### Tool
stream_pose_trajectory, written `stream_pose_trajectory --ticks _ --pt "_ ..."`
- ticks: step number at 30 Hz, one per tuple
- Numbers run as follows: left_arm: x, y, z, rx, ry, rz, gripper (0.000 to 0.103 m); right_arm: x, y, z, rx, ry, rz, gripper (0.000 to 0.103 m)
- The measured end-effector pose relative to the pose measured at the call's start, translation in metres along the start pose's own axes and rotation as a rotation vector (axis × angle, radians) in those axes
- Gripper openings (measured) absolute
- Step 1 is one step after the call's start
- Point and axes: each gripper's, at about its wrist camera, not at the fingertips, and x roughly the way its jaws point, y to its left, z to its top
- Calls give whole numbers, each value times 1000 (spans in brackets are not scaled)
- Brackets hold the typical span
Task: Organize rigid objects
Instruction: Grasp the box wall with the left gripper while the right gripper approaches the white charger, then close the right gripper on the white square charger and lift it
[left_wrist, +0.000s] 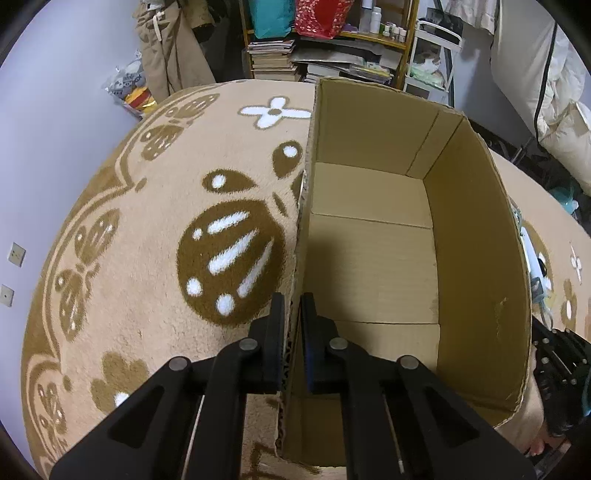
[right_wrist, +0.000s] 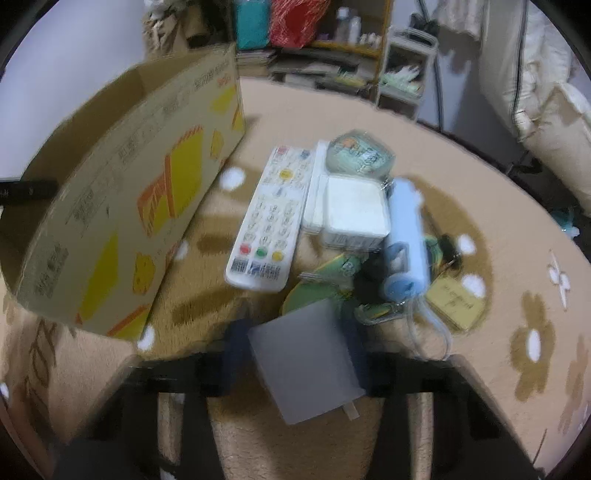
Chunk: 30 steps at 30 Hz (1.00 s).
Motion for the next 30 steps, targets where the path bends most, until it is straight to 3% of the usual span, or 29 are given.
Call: stream_pose_trajectory --ticks 4,7,10,11,14,30 --pt "1 2 1 -23 0 4 10 -2 -7 1 37 9 8 1" --pt "1 3 1 -29 0 -2 10 3 -12 -4 85 47 77 1" --pt "1 4 1 -28 -2 -4 10 5 -12 -3 97 57 99 11" --pt "1 4 0 -29 -1 -5 10 6 -12 -3 98 61 93 22" --pt "1 4 0 -28 -1 -4 11 8 -9 -8 111 79 100 70" --pt "2 9 0 -27 -6 -10 9 34 25 -29 -117 184 -64 77"
